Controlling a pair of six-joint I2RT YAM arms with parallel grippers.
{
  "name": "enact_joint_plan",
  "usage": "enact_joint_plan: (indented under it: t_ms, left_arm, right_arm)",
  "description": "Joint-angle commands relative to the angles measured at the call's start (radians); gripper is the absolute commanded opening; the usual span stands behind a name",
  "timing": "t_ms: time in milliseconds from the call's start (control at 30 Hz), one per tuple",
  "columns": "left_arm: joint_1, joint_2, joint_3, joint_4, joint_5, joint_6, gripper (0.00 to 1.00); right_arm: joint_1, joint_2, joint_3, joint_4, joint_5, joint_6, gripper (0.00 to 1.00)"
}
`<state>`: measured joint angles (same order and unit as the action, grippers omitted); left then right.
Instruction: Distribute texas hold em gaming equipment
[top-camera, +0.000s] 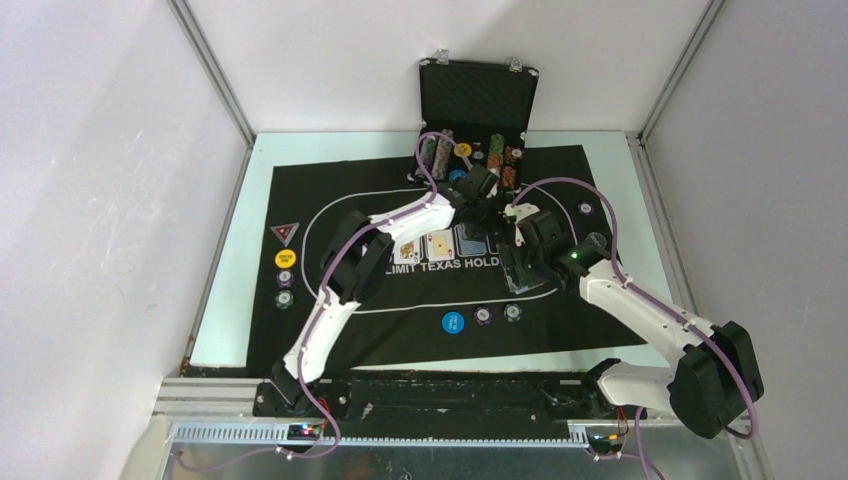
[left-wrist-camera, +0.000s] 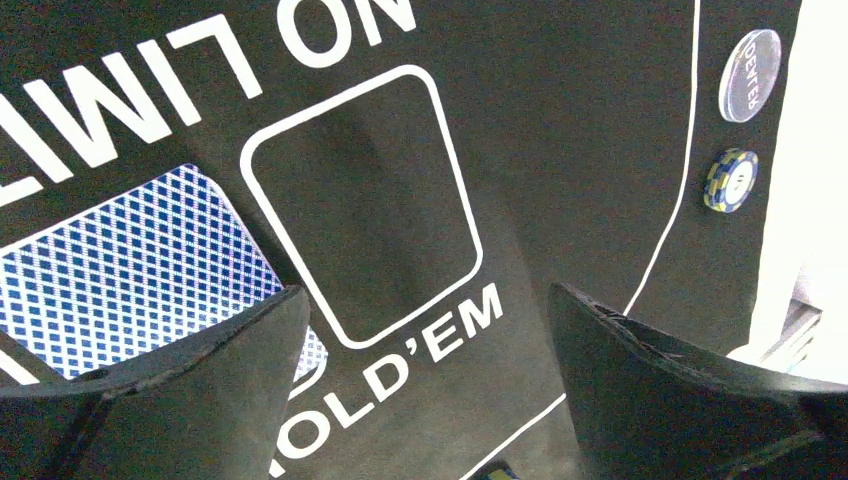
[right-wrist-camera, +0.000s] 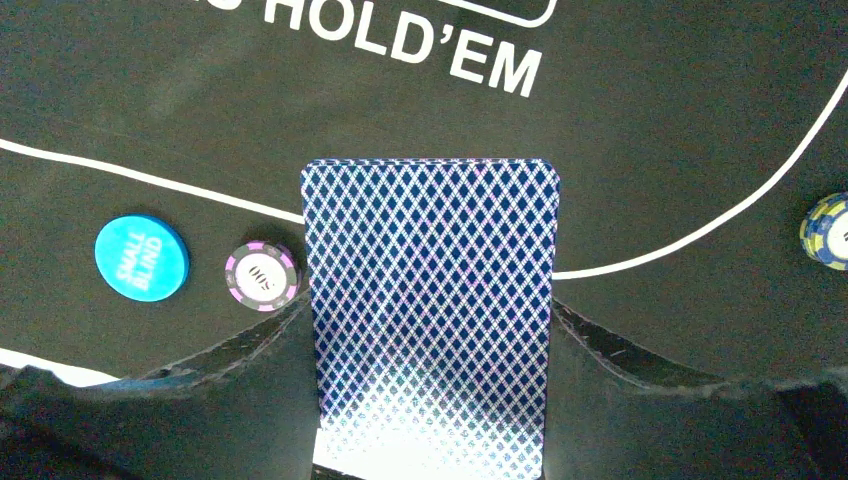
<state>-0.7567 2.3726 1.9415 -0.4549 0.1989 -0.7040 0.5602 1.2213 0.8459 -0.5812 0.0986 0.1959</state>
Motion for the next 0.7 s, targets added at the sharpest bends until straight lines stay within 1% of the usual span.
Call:
enact_joint_plan:
  t_ms: [0, 200, 400, 567, 667]
  left_arm:
    - [-0.014, -0.034, -0.009, -0.101, -0.058, 0.070, 1.00]
    - [-0.022, -0.011, 0.056, -0.142, -0.043, 0.112, 1.00]
    - [-0.024, -0.014, 0.121, -0.131, 0.011, 0.115, 1.00]
    - [-0.023, -0.070, 0.156, -0.101, 0.052, 0.119, 1.00]
    - [-0.017, -0.108, 0.145, -0.104, 0.028, 0.131, 1.00]
  right_arm:
    - [-0.006, -0.002, 0.001, 0.041, 0.009, 0.014, 0.00]
    - [-0.005, -0.001, 0.001, 0.041, 0.008, 0.014, 0.00]
    - [-0.005, 0.006, 0.000, 0.043, 0.003, 0.014, 0.00]
    - [-0.005, 0.005, 0.001, 0.042, -0.001, 0.012, 0.00]
    - [-0.004, 0.002, 0.001, 0.043, -0.003, 0.009, 0.00]
